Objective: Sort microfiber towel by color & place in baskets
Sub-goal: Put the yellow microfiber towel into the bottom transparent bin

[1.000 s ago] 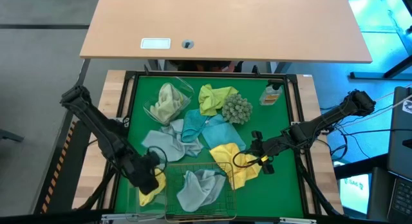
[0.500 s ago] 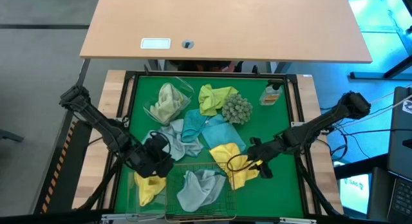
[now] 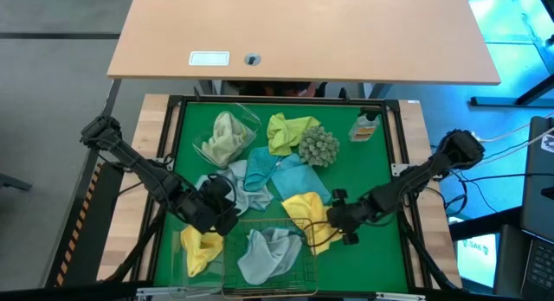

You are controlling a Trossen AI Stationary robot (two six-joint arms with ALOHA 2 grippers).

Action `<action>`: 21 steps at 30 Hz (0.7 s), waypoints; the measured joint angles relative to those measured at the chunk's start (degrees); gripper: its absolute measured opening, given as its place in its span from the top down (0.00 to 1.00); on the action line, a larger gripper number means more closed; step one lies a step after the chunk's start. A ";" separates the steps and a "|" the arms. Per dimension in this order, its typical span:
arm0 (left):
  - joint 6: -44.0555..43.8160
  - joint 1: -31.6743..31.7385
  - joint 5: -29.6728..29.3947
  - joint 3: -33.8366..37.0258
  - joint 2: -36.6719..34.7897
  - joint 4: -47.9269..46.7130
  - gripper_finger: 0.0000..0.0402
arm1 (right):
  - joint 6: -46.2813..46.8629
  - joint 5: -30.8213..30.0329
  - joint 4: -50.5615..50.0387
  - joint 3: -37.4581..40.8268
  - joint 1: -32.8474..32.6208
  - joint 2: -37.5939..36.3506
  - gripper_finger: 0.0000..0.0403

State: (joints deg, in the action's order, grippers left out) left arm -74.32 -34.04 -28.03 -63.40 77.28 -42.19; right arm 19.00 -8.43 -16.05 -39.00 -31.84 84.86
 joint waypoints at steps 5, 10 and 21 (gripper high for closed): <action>0.02 0.06 0.02 0.00 0.00 0.47 0.68 | -0.72 1.40 1.19 0.00 -0.02 3.22 0.55; 0.07 0.06 0.00 0.00 0.00 1.24 0.68 | -1.03 3.14 3.32 -0.11 -0.02 4.61 0.63; 7.09 0.06 -0.95 -0.02 0.00 7.50 0.68 | -0.91 3.72 1.64 -0.03 -0.04 0.43 0.96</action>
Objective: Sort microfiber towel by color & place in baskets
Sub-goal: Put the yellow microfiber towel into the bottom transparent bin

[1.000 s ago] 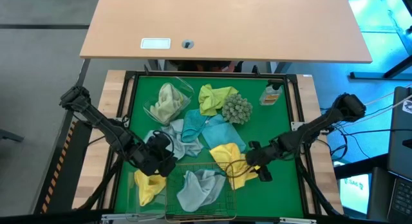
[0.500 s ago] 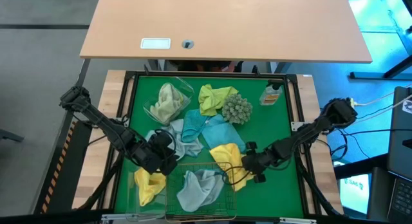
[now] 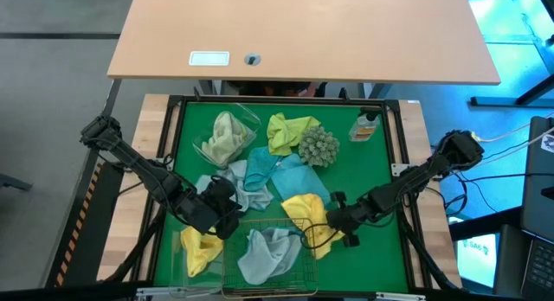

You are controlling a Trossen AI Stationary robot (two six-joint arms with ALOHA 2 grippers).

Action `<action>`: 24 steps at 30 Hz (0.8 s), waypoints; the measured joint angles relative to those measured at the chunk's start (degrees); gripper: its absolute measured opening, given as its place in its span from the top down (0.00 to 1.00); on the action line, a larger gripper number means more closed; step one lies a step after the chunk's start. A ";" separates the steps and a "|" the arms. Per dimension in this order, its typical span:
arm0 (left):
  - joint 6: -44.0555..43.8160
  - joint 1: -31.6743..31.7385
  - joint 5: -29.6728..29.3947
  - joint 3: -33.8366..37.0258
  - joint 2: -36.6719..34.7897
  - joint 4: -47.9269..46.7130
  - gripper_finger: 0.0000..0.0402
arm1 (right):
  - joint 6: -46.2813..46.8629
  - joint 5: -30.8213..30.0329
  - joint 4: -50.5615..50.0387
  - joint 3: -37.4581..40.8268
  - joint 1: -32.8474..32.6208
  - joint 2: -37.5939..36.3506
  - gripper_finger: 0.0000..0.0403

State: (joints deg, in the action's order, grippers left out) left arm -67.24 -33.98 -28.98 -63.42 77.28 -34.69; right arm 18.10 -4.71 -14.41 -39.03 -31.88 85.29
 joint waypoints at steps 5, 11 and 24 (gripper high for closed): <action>5.59 0.00 -2.06 0.00 0.00 3.89 0.68 | 0.04 -0.03 -5.74 -1.59 0.01 -5.08 0.94; 15.76 -0.02 -5.37 0.00 0.00 8.32 0.68 | -1.83 -1.23 -15.81 -7.11 -0.02 -11.50 0.98; 33.05 5.95 -13.57 0.00 0.25 23.20 0.68 | -16.66 -18.53 -25.08 -22.57 0.02 -21.18 0.97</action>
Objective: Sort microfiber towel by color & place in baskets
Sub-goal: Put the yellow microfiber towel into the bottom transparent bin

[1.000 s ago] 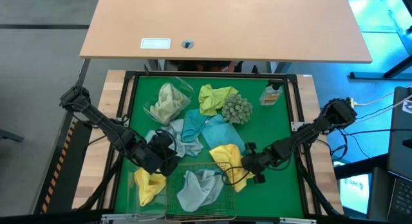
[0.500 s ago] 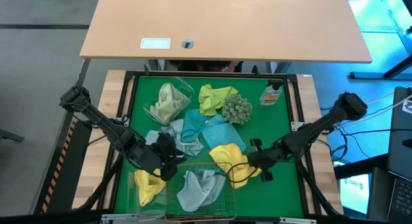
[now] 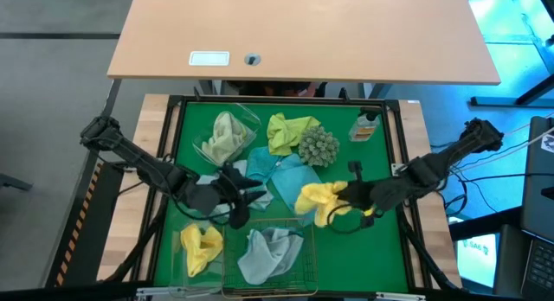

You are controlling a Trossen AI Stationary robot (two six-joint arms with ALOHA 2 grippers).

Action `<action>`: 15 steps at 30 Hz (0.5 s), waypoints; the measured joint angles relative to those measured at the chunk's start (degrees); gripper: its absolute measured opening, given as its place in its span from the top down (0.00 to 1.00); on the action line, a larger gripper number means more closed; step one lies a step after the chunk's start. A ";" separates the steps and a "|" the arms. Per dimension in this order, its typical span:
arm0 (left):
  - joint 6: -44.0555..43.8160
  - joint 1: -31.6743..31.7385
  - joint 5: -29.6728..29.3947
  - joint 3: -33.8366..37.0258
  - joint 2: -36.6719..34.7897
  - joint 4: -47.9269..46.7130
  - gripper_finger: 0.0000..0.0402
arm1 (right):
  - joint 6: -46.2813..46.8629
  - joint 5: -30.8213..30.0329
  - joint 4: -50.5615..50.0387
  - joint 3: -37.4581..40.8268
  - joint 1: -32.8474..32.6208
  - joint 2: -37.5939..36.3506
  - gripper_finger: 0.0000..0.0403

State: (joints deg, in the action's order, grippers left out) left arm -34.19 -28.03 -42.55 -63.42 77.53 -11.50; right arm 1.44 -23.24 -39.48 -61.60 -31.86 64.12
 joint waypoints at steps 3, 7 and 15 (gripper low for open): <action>4.35 1.84 0.08 0.00 0.88 3.01 0.68 | -2.69 -2.35 0.02 -2.96 0.00 -0.02 0.97; 10.74 4.13 1.38 0.00 2.66 7.95 0.68 | -6.10 -2.76 0.58 -5.14 0.00 -0.02 0.98; 23.94 7.92 12.11 0.00 8.32 24.05 0.68 | -8.75 -5.14 5.60 -5.65 0.00 0.02 0.97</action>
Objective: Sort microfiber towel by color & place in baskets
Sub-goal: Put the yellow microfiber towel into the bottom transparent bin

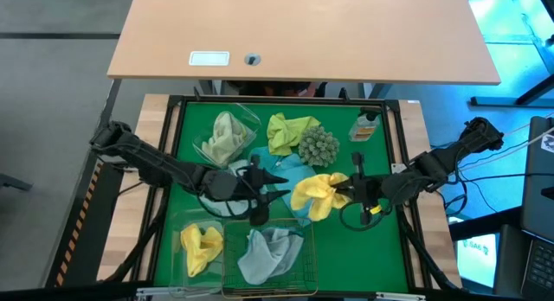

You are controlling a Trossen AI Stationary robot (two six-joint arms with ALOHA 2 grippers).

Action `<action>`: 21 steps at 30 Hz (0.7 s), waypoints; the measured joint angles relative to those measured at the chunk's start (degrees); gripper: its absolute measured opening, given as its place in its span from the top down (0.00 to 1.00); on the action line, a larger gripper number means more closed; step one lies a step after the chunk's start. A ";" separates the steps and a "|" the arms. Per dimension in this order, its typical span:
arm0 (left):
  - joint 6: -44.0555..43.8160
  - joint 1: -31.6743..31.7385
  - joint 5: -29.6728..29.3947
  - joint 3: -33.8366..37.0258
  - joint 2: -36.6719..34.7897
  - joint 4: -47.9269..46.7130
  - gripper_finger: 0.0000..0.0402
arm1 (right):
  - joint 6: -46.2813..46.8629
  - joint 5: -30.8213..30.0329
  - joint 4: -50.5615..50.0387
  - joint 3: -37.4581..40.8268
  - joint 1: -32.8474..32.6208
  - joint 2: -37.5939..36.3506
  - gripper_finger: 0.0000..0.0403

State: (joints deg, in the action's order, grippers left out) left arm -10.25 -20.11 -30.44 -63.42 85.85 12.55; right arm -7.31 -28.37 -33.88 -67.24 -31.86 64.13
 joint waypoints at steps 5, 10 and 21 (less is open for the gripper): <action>7.22 1.65 2.34 0.00 2.98 6.99 0.68 | -2.05 -0.14 1.49 0.00 0.00 0.27 0.97; 7.86 3.09 7.39 0.00 4.88 11.12 0.68 | -2.21 -1.13 3.36 0.00 0.00 0.25 0.97; 7.90 4.62 15.12 -0.02 7.80 16.74 0.68 | -6.61 -5.06 9.11 0.00 0.04 0.41 0.97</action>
State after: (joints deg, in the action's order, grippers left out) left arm -2.35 -15.49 -15.32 -63.44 93.65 29.29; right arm -13.93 -33.43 -24.77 -67.24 -31.81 64.54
